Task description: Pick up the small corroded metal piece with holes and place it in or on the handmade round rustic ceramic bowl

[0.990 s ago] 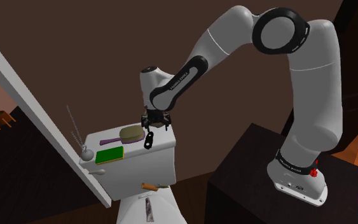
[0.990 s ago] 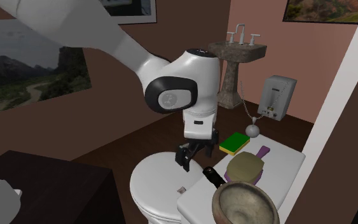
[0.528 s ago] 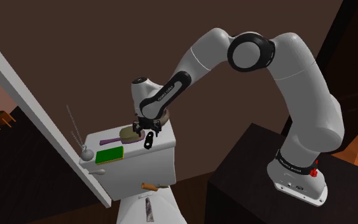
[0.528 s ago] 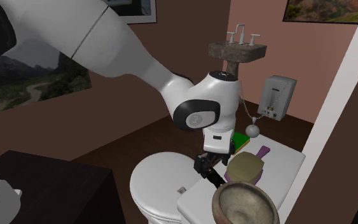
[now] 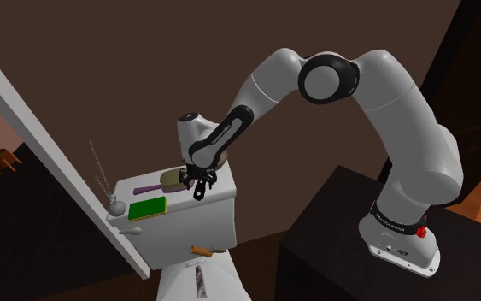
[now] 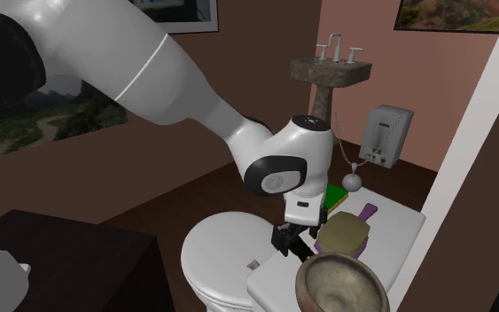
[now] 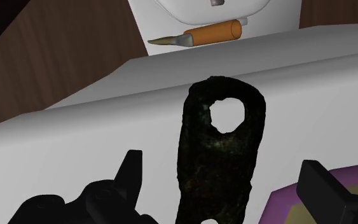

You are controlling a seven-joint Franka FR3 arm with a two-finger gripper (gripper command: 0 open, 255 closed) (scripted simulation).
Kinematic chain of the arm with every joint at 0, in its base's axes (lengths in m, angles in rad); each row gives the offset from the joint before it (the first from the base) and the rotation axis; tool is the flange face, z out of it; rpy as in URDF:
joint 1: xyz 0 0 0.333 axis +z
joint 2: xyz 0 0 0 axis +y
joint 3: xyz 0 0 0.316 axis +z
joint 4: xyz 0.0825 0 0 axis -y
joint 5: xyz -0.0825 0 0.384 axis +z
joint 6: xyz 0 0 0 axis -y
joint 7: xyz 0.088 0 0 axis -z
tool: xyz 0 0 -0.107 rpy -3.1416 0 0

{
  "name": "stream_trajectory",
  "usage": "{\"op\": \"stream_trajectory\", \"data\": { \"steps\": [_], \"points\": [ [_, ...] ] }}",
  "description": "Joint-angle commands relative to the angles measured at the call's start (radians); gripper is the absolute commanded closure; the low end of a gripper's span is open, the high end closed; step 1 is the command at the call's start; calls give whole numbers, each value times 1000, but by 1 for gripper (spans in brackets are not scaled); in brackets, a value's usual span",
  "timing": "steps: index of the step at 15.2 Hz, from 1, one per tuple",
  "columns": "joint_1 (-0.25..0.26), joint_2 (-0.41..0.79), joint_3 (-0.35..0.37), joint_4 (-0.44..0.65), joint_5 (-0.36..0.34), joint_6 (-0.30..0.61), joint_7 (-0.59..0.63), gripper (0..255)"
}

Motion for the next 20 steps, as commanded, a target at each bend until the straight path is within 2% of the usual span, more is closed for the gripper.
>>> {"op": "stream_trajectory", "data": {
  "steps": [1, 6, 7, 16, 20],
  "points": [
    [0, 4, -2, 1, -1, 2, 1, 0],
    [0, 4, -2, 1, -1, 2, 1, 0],
    [0, 4, -2, 1, -1, 2, 1, 255],
    [-1, 4, -1, 0, -2, 2, 1, 255],
    [-8, -35, 8, -6, 7, -30, -2, 255]
  ]
}}
